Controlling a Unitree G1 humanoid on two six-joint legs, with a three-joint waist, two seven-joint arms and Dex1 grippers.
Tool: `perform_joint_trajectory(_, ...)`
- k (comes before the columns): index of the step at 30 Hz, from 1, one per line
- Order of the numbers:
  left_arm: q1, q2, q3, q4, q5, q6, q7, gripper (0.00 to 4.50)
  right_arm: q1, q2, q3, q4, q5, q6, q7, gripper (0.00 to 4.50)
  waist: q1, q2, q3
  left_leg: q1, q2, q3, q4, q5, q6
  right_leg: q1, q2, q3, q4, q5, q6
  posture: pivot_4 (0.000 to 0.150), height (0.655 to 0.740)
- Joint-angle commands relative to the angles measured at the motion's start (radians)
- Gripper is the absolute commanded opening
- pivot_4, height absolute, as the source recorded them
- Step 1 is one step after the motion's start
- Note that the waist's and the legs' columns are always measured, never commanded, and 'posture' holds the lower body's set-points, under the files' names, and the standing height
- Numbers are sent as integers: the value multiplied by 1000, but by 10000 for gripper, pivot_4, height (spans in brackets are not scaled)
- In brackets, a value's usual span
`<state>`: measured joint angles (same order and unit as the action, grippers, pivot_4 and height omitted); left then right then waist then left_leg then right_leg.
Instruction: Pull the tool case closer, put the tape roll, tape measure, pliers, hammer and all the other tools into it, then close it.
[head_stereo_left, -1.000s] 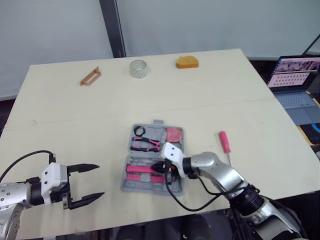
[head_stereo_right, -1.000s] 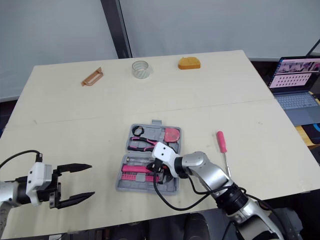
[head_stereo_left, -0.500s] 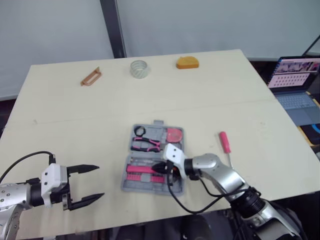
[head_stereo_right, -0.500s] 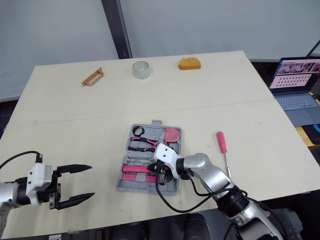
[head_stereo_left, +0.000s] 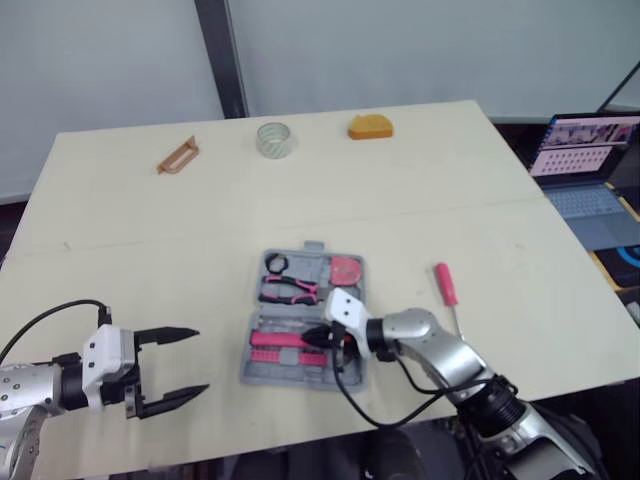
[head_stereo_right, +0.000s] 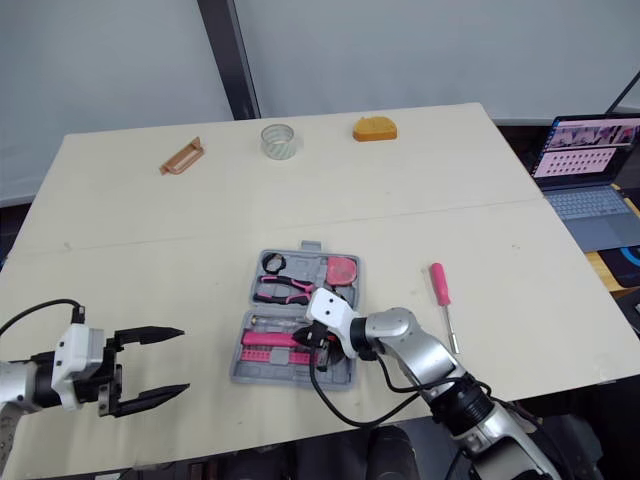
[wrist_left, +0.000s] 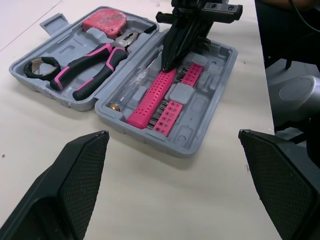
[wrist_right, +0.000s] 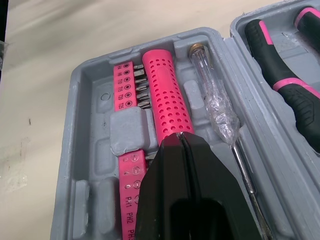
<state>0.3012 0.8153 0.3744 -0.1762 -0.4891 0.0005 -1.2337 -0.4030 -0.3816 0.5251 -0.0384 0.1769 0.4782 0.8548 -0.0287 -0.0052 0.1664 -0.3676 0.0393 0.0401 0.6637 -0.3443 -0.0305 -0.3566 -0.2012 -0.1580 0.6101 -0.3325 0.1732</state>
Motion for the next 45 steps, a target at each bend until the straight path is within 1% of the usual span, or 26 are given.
perform_joint_trajectory(1,1,8,24,7,-10,-5,-6,45000,46,-9,47,85,-52,32,10,541,0,0,-1,0,0,0,0,0,0,0,0,0,0,0,0,1500,7400)
perform_joint_trajectory(10,5,17,34,3,-11,-2,-5,45000,58,4,57,121,-60,27,8,541,0,-2,-12,1,0,0,-1,0,0,0,0,0,0,0,0,1500,7400)
perform_joint_trajectory(14,8,24,42,-4,-15,3,-4,45000,70,12,60,144,-65,23,3,541,-1,-1,-17,3,1,0,-2,-1,-1,1,1,0,0,0,0,1500,7400)
perform_joint_trajectory(16,11,26,48,-7,-17,6,-6,45000,74,17,60,155,-68,23,1,541,-1,-2,-18,8,2,2,-3,-1,-2,4,2,0,0,0,0,1500,7400)
perform_joint_trajectory(19,13,29,54,-9,-18,9,-8,45000,77,26,56,181,-77,14,0,541,-1,-1,-19,17,4,4,-8,-3,-3,13,3,-1,-4,-1,-1,1500,7400)
perform_joint_trajectory(23,12,29,58,-5,-17,7,-13,45000,75,38,53,210,-82,4,-3,541,-2,-1,-21,20,8,6,-8,-4,-5,13,6,0,-5,-1,-1,1500,7400)
perform_joint_trajectory(26,9,27,59,-2,-16,5,-15,45000,72,44,51,224,-86,0,-5,541,-2,-1,-21,28,9,11,-13,-4,-5,17,6,0,-6,-1,-2,1500,7400)
perform_joint_trajectory(29,7,25,59,1,-15,4,-16,45000,72,49,49,232,-87,1,-5,541,-3,-1,-22,31,10,15,-15,-5,-6,17,6,0,-6,-2,-3,1500,7400)
perform_joint_trajectory(32,8,23,60,0,-14,5,-14,45000,76,49,51,237,-89,-3,-4,541,-3,-1,-22,32,10,16,-15,-5,-6,16,6,0,-6,-3,-6,1500,7400)
perform_joint_trajectory(45,12,21,60,-14,-14,10,-1,45000,77,43,64,268,-105,-4,-1,541,-1,-1,-24,32,11,17,-15,-6,-6,16,6,0,-6,-4,-7,1500,7400)
